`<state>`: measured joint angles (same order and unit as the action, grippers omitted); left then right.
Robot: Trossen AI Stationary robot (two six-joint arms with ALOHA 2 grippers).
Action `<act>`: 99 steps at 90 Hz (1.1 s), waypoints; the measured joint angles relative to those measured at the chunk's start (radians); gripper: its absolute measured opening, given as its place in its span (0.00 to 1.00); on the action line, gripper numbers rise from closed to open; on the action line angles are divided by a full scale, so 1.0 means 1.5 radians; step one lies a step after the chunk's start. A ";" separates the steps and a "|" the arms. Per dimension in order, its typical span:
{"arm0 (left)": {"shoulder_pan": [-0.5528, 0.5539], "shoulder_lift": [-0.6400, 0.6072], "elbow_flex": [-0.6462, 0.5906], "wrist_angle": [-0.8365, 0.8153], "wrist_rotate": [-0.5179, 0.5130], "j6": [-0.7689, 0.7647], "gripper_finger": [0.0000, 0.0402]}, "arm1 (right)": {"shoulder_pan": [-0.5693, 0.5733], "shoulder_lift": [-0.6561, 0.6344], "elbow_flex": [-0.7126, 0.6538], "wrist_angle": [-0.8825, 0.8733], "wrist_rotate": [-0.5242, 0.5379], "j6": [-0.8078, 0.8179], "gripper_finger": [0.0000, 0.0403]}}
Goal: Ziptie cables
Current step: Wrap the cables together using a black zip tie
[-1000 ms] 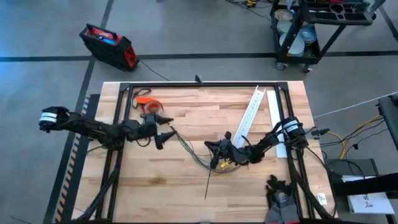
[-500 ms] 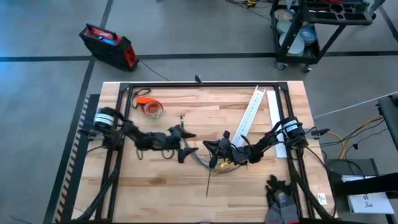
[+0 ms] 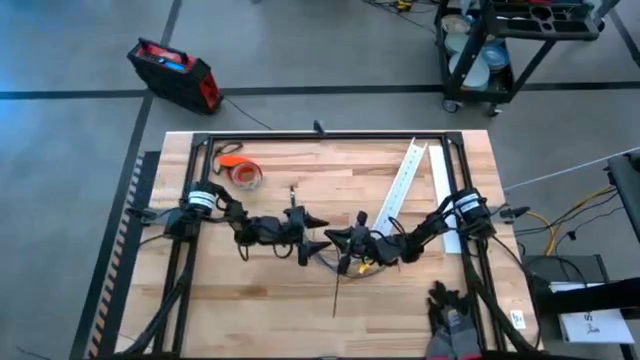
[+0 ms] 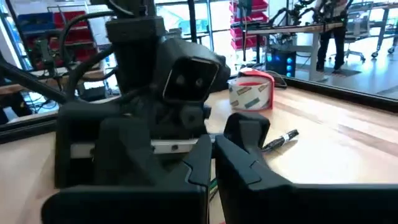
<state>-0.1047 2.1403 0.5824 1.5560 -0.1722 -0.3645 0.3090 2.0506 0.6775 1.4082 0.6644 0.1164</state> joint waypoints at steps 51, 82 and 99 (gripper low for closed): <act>0.001 0.004 -0.015 -0.003 0.041 0.033 0.03 | 0.000 0.000 0.001 -0.007 -0.007 -0.003 0.00; 0.001 0.001 -0.003 -0.005 0.043 0.061 0.08 | 0.000 0.000 0.001 -0.009 -0.007 -0.003 0.00; 0.001 0.001 -0.017 -0.007 0.131 0.081 0.18 | 0.001 0.000 0.001 -0.012 -0.007 -0.003 0.00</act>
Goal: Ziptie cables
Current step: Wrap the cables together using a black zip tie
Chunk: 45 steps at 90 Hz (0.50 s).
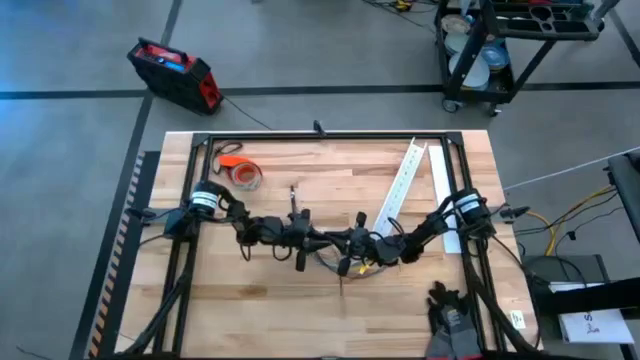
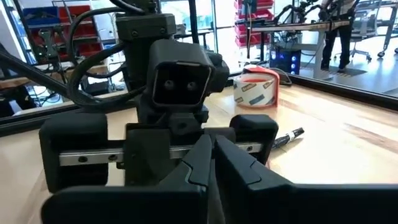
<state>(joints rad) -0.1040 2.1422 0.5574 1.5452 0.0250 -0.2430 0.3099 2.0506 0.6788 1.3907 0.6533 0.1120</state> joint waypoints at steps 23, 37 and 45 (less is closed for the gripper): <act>0.002 0.000 -0.012 0.000 0.001 0.028 0.33 | -0.001 0.000 0.000 -0.002 0.001 0.000 0.00; 0.014 0.000 0.013 0.002 -0.005 -0.004 0.41 | 0.000 0.000 0.000 -0.002 0.001 -0.006 0.00; 0.016 0.000 0.026 0.002 0.000 -0.008 0.45 | 0.000 0.000 0.000 -0.001 0.001 -0.013 0.00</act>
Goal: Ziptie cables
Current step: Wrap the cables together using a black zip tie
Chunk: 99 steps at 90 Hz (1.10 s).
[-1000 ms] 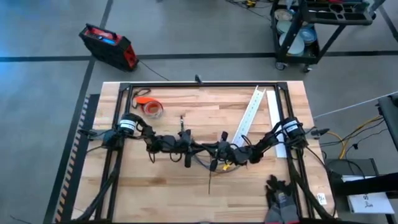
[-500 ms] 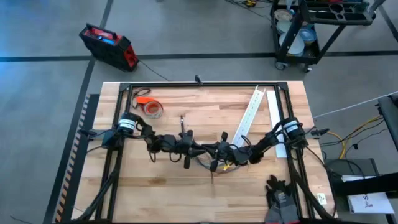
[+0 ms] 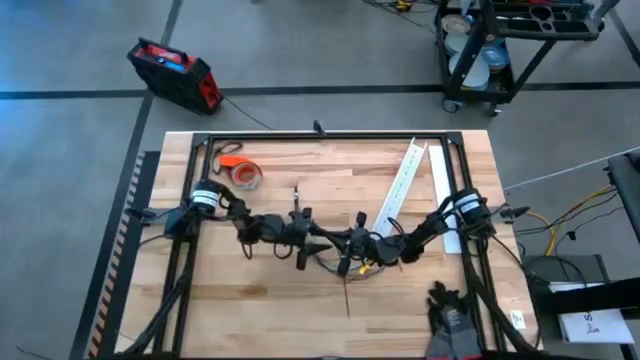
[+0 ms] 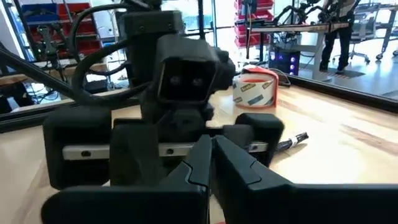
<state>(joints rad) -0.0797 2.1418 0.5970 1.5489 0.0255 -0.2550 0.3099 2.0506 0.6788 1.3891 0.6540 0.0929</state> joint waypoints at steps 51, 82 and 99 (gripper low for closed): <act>-0.001 -0.001 0.016 -0.015 0.009 -0.022 0.02 | 0.000 0.000 0.000 0.001 -0.008 0.015 0.03; 0.009 -0.001 0.033 -0.099 0.113 0.095 0.00 | -0.011 -0.079 -0.042 -0.079 -0.134 0.011 0.33; 0.033 -0.001 0.078 -0.162 0.209 0.146 0.00 | -0.066 -0.216 -0.057 -0.344 -0.302 0.013 0.42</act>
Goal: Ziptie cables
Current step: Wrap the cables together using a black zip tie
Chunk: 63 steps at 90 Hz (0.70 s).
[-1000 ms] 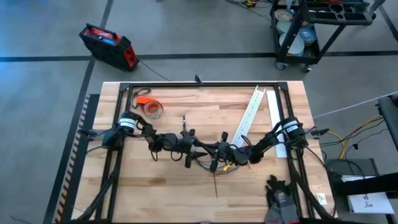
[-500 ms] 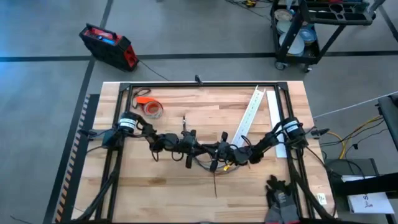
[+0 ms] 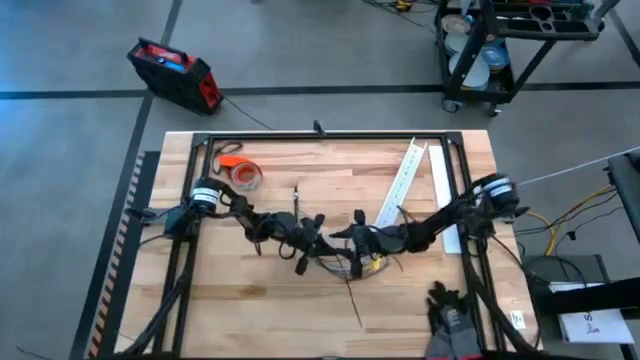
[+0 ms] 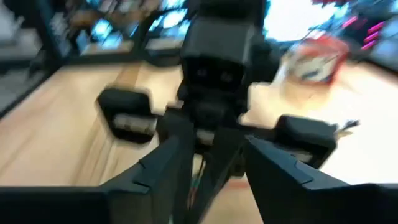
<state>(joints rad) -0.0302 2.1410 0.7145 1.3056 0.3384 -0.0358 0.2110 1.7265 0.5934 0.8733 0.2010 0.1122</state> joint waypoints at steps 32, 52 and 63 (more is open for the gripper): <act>0.017 0.000 0.089 -0.111 0.086 0.035 0.00 | -0.101 -0.092 0.004 -0.177 -0.272 -0.003 0.37; 0.017 0.000 0.120 -0.157 0.099 0.051 0.00 | -0.125 -0.094 0.004 -0.200 -0.378 -0.017 0.31; 0.017 0.000 0.133 -0.167 0.115 0.053 0.00 | -0.125 -0.096 0.005 -0.224 -0.419 -0.032 0.28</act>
<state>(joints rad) -0.0044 2.1410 0.9139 1.0551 0.5111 0.0440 0.0235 1.5818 0.6006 0.5369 -0.4282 0.0647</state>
